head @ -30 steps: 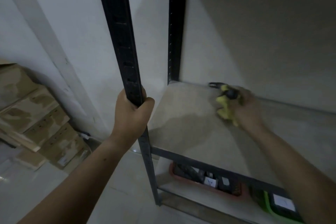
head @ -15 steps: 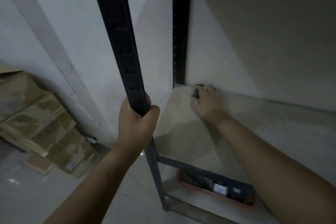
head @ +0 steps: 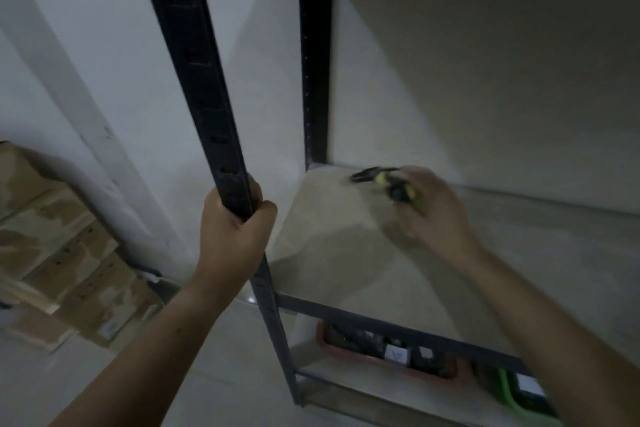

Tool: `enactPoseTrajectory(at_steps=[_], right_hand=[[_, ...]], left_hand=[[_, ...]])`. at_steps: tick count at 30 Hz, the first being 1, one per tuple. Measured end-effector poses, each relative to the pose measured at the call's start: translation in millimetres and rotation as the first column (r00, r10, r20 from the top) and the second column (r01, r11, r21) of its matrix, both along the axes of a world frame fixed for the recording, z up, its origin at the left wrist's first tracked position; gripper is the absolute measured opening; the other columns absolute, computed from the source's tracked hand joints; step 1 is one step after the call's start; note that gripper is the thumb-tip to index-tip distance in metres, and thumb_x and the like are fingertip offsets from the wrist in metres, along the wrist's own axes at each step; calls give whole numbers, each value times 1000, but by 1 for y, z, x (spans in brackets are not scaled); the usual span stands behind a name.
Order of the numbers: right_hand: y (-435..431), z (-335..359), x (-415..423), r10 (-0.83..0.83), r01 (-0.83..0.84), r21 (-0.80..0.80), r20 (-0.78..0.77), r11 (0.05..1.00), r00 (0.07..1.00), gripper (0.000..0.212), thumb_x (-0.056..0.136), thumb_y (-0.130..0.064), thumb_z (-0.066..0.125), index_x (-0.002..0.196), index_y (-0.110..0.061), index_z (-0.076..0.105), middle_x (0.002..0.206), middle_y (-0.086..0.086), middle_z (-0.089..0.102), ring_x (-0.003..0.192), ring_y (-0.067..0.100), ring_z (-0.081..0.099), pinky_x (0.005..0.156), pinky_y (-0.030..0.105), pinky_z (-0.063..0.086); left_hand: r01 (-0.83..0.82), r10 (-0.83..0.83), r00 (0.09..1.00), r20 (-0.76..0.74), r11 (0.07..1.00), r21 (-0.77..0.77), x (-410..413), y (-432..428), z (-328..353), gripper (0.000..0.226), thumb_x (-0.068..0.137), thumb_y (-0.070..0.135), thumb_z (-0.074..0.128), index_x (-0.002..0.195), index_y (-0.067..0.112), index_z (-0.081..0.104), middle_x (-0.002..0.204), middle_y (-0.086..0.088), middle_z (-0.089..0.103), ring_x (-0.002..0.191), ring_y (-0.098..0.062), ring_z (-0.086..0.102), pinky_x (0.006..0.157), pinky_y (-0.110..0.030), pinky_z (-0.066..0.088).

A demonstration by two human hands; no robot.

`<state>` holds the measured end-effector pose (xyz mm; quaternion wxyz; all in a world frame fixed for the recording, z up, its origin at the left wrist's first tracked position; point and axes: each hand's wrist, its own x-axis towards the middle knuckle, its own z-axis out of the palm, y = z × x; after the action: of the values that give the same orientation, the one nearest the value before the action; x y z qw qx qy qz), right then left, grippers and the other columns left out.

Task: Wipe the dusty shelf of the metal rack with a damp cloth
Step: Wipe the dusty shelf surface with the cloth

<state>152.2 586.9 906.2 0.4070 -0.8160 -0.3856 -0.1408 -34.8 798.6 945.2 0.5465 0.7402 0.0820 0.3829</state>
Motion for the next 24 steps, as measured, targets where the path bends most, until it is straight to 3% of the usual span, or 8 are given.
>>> enactPoseTrajectory(at_steps=[2, 4, 7, 13, 16, 19, 22, 24], right_hand=[[-65, -1, 35, -289, 293, -187, 49, 938, 956, 45, 74, -28, 51, 113, -11, 68, 112, 14, 68, 103, 30, 60, 88, 31, 45], [-111, -16, 48, -538, 491, -425, 11, 760, 843, 47, 82, -35, 52, 121, -10, 62, 117, 21, 63, 108, 37, 56, 92, 38, 45], [-128, -47, 35, -622, 543, -526, 35, 654, 783, 50, 91, -39, 52, 130, -7, 51, 128, 23, 55, 113, 41, 52, 98, 47, 44], [-18, -56, -51, -383, 361, -406, 30, 839, 923, 40, 86, -32, 49, 123, -17, 56, 129, 9, 55, 114, 31, 51, 99, 40, 41], [52, -59, -113, -49, 4, -346, -121, 938, 991, 47, 80, -14, 55, 126, -22, 58, 133, 3, 53, 119, 25, 50, 103, 36, 43], [51, -44, -119, 190, -263, -179, -344, 948, 919, 53, 78, 0, 54, 128, -18, 60, 137, 2, 54, 126, 17, 46, 111, 27, 35], [-17, -21, -88, 57, -77, -33, -393, 997, 918, 44, 87, -1, 60, 126, -22, 60, 124, -10, 59, 115, 6, 54, 94, 5, 34], [-88, -9, -60, -188, 163, -103, -331, 981, 925, 40, 92, -11, 59, 130, -24, 56, 123, -4, 61, 114, 16, 57, 85, 10, 36]], left_hand=[[4, -4, 1000, 3, 1000, -3, -1, -2, 1, 43, 75, 0, 50, 61, 37, 33, 55, 14, 28, 49, -6, 27, 50, -18, 27], [10, -10, 1000, 1, 1000, -2, -2, -2, 2, 44, 75, -1, 49, 59, 37, 33, 54, 15, 29, 48, -5, 28, 49, -17, 27], [-6, 6, 1000, -7, 1000, 12, -3, -1, 2, 40, 75, -1, 49, 61, 32, 30, 55, 12, 28, 50, -10, 27, 50, -20, 26], [-25, 25, 1000, -9, 1000, -17, -2, -2, 2, 38, 75, -1, 48, 64, 31, 32, 56, 13, 30, 52, -10, 28, 51, -22, 27], [-14, 14, 1000, -3, 999, -37, -2, -3, 2, 39, 76, 0, 48, 65, 34, 35, 55, 16, 32, 52, -9, 30, 51, -22, 28], [-21, 21, 1000, -8, 999, -40, -3, -4, 1, 38, 78, 3, 48, 65, 37, 39, 56, 16, 33, 53, -9, 32, 52, -27, 27], [-16, 15, 1000, -5, 998, -54, -4, -3, 1, 33, 78, 4, 49, 69, 34, 38, 61, 10, 33, 57, -15, 32, 56, -34, 26], [-13, 13, 1000, -5, 999, -40, -4, -2, 1, 34, 78, 3, 49, 69, 34, 38, 63, 6, 34, 59, -16, 34, 57, -34, 27]])
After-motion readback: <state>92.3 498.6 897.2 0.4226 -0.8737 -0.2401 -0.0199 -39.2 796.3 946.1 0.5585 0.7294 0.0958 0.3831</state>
